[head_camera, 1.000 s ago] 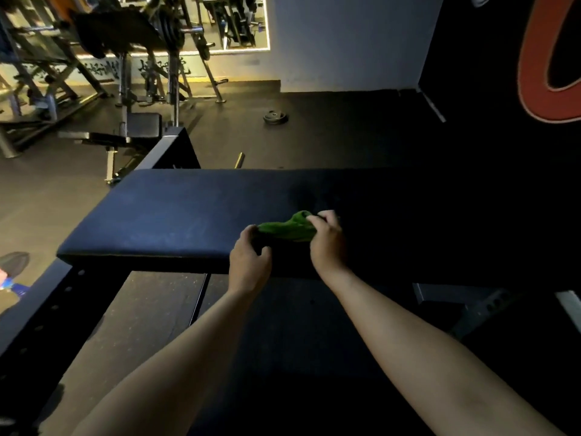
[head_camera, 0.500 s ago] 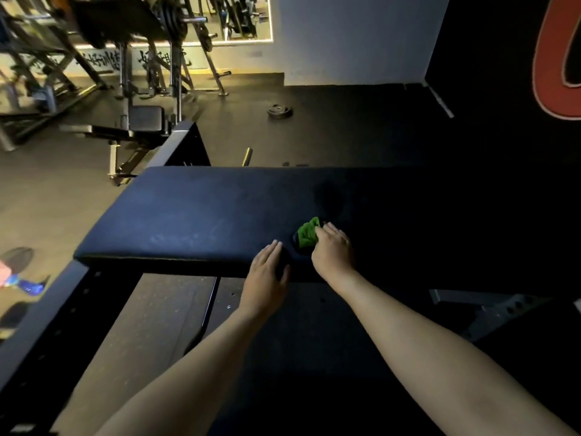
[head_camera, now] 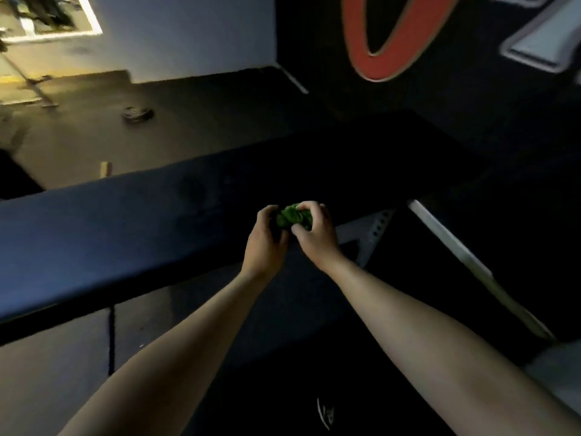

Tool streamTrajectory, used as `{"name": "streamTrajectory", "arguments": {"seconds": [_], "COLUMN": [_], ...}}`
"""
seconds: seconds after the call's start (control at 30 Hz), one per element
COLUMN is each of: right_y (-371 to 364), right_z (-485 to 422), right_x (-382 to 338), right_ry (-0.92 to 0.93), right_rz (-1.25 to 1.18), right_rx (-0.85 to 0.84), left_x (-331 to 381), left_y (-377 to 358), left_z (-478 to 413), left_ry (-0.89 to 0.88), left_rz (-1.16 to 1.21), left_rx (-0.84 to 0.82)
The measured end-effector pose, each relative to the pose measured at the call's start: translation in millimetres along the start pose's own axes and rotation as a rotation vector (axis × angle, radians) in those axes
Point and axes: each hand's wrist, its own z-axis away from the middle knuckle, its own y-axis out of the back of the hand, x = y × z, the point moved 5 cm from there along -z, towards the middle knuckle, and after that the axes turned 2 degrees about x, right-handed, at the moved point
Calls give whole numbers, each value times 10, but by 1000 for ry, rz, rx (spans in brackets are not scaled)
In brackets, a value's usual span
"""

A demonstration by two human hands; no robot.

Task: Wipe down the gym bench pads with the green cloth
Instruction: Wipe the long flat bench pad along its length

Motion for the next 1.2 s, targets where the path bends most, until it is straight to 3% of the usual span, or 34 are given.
{"name": "streamTrajectory", "arguments": {"seconds": [0.1,0.27,0.57,0.93,1.2], "right_y": [738,1925,3803,5216,5858], "right_z": [94,246,76,-914,-2670], "right_x": [497,1561,2945,3940,4662], "right_ry": [-149,-447,-643,-704,-687], "right_rz": [-47,-94,-56,-109,-175], "right_rx": [168,267,425,528,523], "left_x": [302,700,1618,2551,2673], "left_y": [-788,-2258,-4536,-6274,-7363], "left_z": [-61,-153,-439,-1513,-3225], "left_ry": [-9,59,130,54,142], "left_rz": [61,16,-17,52,88], "left_rx": [-130,-369,-602,-699,-569]}}
